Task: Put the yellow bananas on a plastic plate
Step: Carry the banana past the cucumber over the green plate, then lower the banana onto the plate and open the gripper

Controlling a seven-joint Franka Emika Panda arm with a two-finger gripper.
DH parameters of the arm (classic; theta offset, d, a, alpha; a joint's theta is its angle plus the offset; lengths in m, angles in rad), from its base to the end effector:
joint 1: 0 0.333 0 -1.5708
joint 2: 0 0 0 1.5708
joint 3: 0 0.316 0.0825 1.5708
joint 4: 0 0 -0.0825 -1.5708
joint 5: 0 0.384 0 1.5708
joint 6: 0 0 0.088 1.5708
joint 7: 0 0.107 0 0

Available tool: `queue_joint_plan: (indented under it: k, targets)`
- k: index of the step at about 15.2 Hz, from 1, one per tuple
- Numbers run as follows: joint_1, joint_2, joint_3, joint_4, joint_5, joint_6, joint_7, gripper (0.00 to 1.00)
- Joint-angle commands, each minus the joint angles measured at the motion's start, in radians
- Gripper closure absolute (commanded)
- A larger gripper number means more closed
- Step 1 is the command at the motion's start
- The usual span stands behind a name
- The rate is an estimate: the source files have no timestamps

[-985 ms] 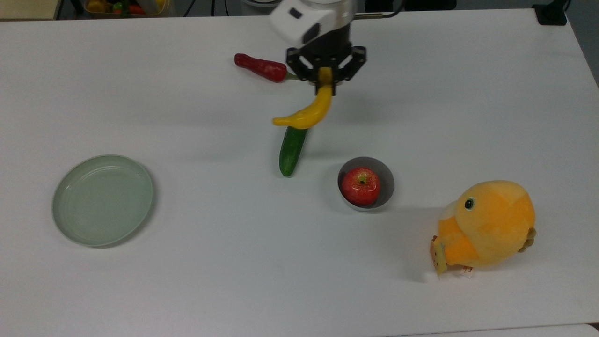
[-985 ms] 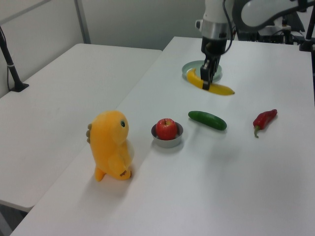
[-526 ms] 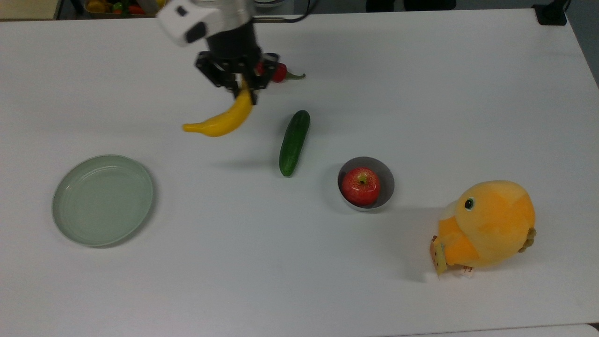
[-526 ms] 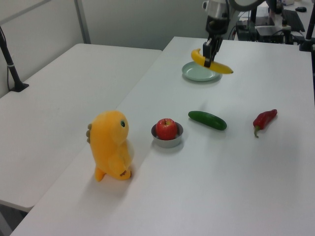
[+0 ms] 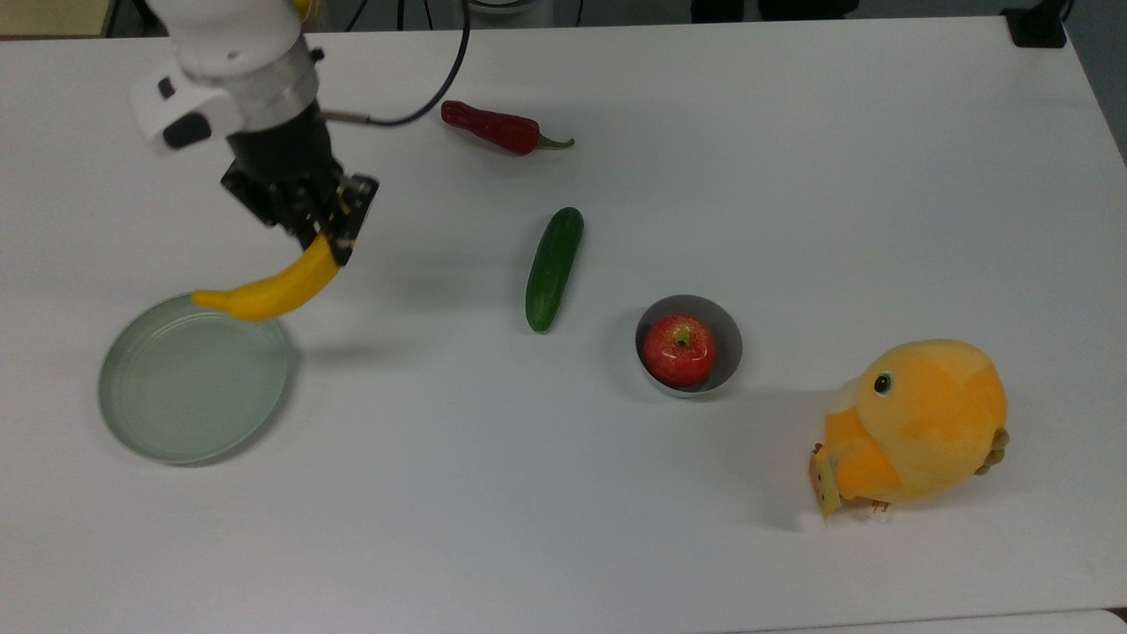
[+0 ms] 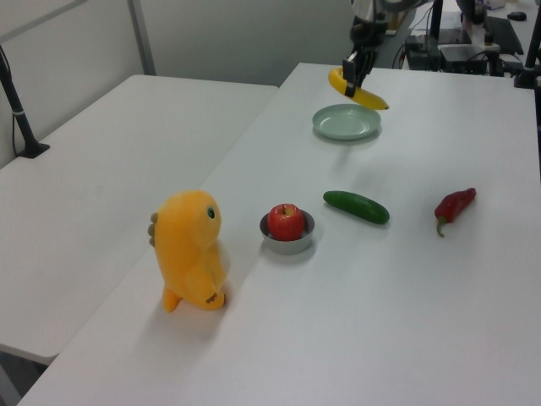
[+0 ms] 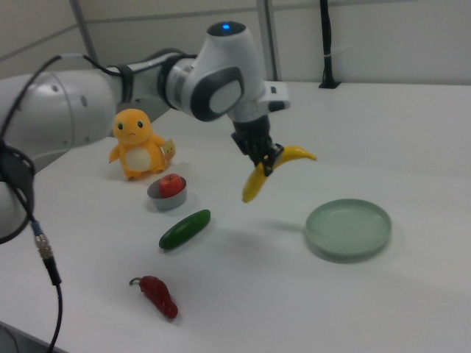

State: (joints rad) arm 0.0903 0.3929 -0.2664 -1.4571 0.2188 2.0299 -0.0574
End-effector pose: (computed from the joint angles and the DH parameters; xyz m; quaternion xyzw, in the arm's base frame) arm 0.6891 -0.0807 0.4853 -0.9904 0.0831 -0.1023 0.0413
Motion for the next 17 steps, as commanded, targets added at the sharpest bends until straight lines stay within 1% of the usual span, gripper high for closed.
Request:
queue_joint_plan:
  k: [1,6,10,11,13,14,15,16,17]
  targets:
    - [-0.052,0.118,0.012,0.08,0.027,0.123,-0.016,0.85]
    - [-0.124,0.211,0.05,0.101,0.027,0.282,-0.018,0.85]
    - [-0.139,0.283,0.058,0.106,0.025,0.41,-0.018,0.85]
    - [-0.141,0.305,0.058,0.119,0.025,0.438,-0.016,0.85]
    - [-0.141,0.336,0.058,0.145,0.025,0.447,-0.016,0.85]
    - [-0.147,0.336,0.058,0.146,0.025,0.448,-0.018,0.85]
    - [-0.147,0.336,0.058,0.144,0.025,0.448,-0.018,0.83]
    - [-0.147,0.334,0.058,0.141,0.025,0.448,-0.016,0.73]
    - [-0.149,0.334,0.058,0.138,0.025,0.448,-0.016,0.55]
